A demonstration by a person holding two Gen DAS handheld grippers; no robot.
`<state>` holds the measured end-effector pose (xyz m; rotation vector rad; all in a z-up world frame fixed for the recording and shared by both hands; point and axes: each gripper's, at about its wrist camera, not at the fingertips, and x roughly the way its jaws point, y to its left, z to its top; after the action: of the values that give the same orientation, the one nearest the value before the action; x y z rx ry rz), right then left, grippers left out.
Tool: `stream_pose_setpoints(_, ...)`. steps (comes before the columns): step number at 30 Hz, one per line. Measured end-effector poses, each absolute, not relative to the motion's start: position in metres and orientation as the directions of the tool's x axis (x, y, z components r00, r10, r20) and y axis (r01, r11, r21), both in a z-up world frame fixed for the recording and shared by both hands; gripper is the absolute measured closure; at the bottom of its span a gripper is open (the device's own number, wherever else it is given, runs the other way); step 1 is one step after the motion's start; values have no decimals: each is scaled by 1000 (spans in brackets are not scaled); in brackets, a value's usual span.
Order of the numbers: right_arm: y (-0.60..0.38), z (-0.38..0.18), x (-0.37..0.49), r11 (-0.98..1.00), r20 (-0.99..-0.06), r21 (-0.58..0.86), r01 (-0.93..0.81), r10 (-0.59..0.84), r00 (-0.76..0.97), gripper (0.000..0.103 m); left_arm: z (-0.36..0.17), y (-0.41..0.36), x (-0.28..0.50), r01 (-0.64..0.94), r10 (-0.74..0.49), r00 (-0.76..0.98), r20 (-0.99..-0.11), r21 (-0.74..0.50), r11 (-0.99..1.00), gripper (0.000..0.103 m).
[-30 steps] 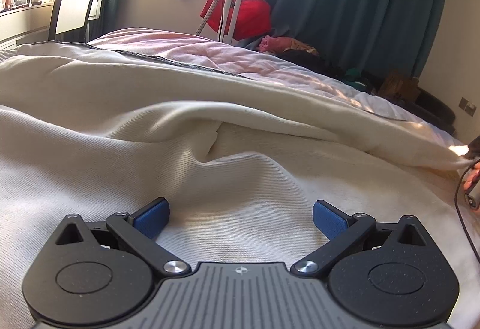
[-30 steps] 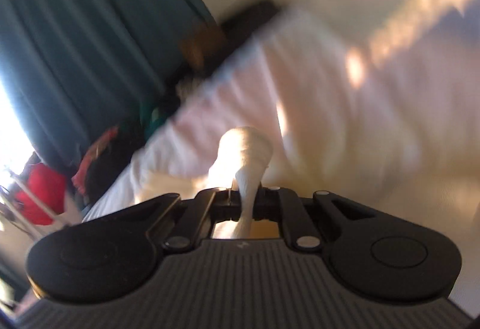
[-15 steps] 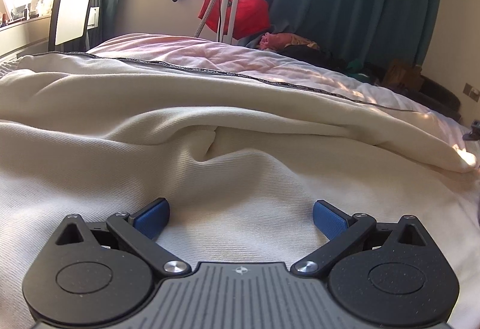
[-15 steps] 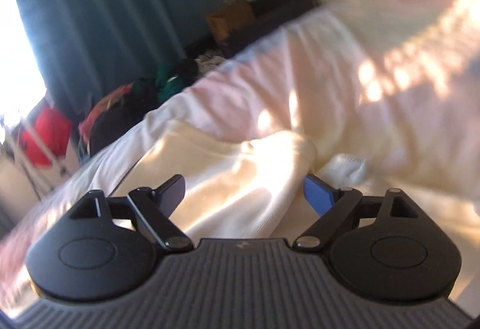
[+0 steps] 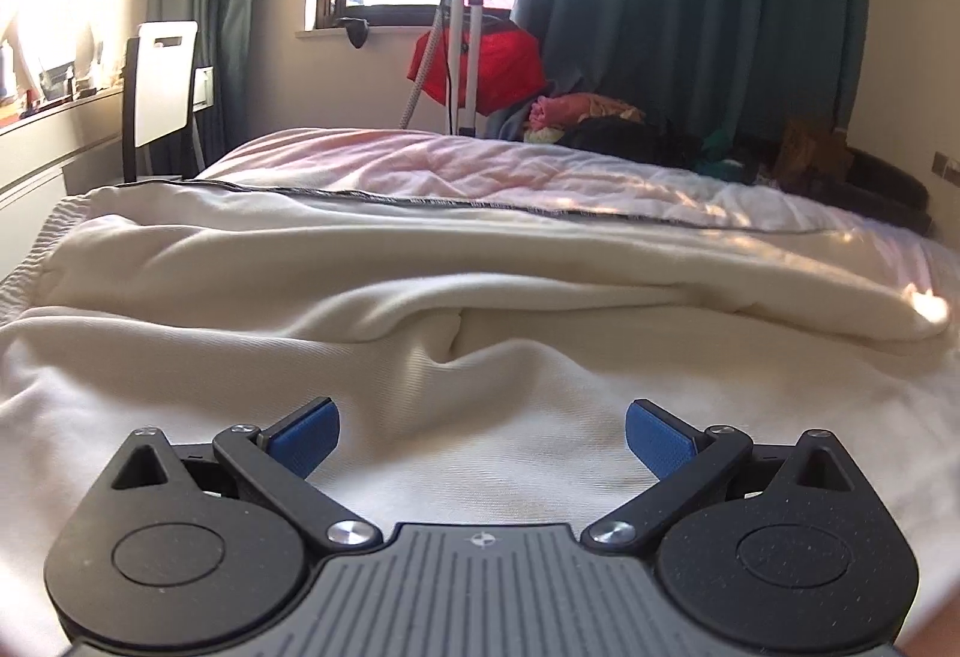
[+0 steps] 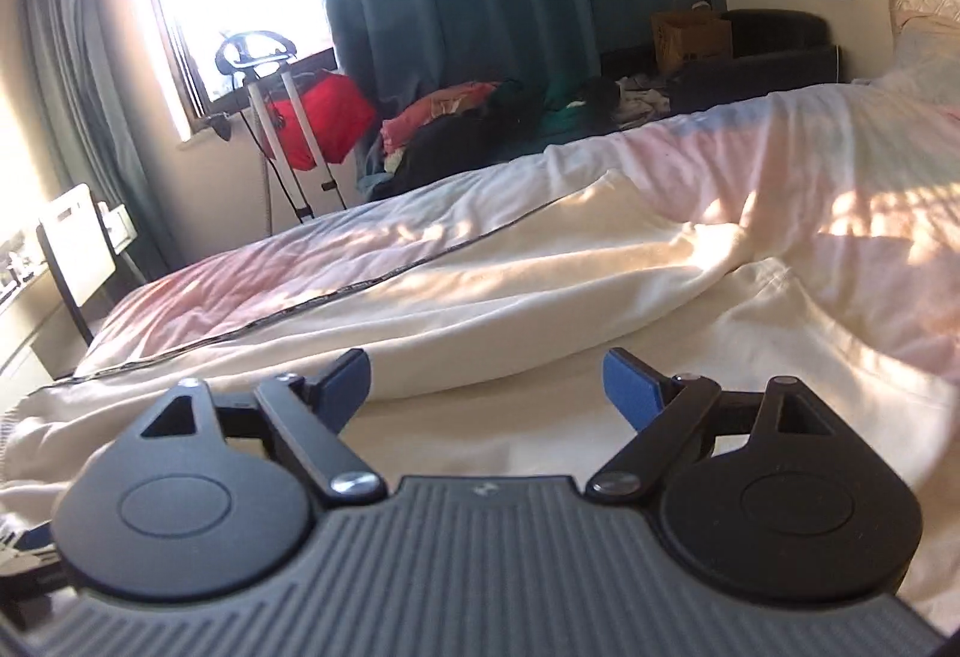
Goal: Fold clothes
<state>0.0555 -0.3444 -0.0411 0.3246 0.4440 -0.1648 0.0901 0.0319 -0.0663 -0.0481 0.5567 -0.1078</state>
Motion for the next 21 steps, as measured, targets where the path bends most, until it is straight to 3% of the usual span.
stream_pose_setpoints(5,-343,-37,47,936,-433,244,253,-129,892,17,-39,68,54,-31,-29,835,-549,-100,995,0)
stream_pose_setpoints(10,-342,-39,47,937,-447,239,255,-127,886,17,-31,126,34,-249,69,732,-678,-172,953,1)
stream_pose_setpoints(21,-349,-44,46,920,-486,234,313,-168,858,17,-55,267,15,-642,-63,526,-848,-444,624,2)
